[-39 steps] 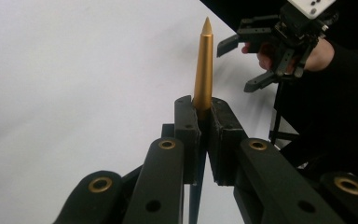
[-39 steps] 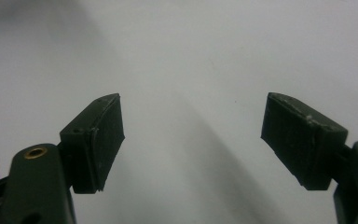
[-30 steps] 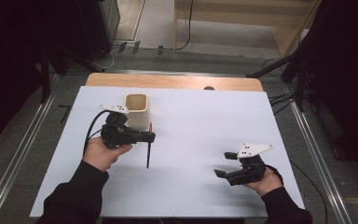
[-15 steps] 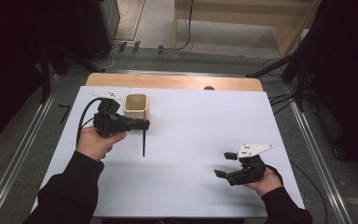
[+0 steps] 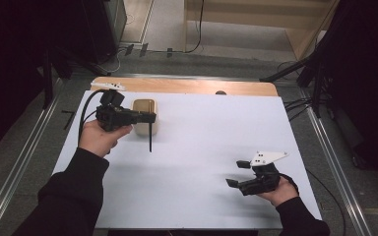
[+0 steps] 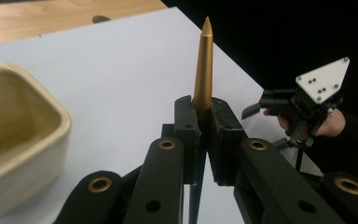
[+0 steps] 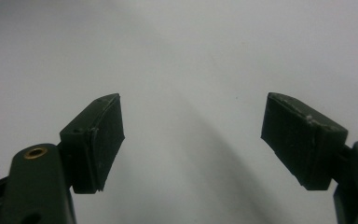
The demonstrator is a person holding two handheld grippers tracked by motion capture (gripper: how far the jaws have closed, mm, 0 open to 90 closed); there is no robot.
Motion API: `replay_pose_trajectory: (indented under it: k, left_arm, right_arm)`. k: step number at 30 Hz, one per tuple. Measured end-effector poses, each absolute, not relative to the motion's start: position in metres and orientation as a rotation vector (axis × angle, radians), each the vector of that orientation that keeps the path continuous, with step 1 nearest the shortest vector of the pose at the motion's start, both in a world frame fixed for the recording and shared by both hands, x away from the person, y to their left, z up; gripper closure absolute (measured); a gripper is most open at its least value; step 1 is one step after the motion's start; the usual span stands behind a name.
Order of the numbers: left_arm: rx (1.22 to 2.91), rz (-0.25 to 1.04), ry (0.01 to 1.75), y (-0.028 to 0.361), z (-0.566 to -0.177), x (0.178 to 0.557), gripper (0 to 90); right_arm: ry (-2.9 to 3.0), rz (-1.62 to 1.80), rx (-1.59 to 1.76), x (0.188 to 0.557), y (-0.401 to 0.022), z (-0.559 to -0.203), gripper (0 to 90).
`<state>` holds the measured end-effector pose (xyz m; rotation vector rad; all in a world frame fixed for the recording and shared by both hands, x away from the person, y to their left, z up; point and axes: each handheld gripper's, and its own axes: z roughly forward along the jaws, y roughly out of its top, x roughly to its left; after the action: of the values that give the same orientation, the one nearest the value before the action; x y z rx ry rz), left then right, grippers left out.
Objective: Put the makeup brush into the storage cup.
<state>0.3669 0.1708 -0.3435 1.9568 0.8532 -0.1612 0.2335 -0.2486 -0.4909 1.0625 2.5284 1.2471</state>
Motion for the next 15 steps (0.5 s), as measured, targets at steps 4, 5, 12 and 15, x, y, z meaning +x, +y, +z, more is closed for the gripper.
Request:
replay_pose_trajectory:
  k: [4,5,12,15]
  left_arm:
    - [1.937,-0.122,0.874,0.174,-0.335,0.374,83.5]
    - [1.928,-0.110,0.880,0.174,-0.334,0.376,83.5]
    - [1.913,-0.060,0.916,0.177,-0.327,0.389,83.5]
    - [1.898,-0.042,0.925,0.177,-0.322,0.393,83.5]
  right_arm:
    - [2.529,1.246,1.063,0.233,-0.248,-0.491,21.7]
    - [2.529,1.247,1.063,0.233,-0.248,-0.491,21.7]
    - [2.535,1.244,1.060,0.234,-0.248,-0.491,21.7]
    - [2.536,1.243,1.063,0.234,-0.248,-0.491,21.7]
